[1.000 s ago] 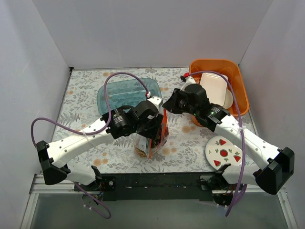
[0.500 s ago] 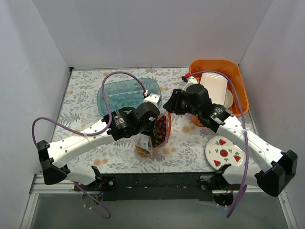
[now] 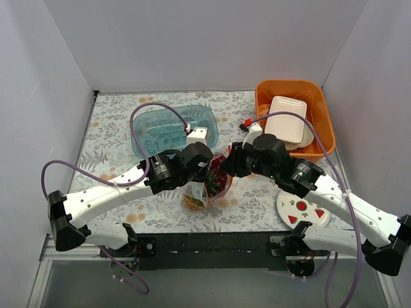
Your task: Open the zip-top bag and remove the fake food
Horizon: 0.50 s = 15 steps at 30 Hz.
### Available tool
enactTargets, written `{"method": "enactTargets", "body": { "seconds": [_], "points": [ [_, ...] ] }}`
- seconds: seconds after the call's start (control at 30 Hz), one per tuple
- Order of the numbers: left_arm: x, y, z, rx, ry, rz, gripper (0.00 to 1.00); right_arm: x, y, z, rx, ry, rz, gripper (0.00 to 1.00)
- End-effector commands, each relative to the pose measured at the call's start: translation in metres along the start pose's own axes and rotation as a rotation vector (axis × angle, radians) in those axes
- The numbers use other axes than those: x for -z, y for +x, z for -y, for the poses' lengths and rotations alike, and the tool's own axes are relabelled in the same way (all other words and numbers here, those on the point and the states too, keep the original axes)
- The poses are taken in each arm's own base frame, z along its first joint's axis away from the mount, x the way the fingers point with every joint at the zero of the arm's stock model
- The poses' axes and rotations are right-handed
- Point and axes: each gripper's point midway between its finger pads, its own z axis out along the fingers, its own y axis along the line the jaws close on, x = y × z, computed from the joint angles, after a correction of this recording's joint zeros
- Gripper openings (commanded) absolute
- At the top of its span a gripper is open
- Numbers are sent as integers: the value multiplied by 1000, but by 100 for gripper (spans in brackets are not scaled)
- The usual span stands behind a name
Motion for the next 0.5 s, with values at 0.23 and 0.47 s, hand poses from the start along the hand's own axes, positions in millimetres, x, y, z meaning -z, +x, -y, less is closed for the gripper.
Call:
{"method": "enactTargets", "body": {
  "seconds": [0.23, 0.47],
  "points": [
    [18, -19, -2, 138, 38, 115, 0, -33, 63, -15, 33, -4, -156, 34],
    [15, -15, 2, 142, 65, 103, 0, -39, 74, -15, 77, -5, -181, 49]
  ]
}}
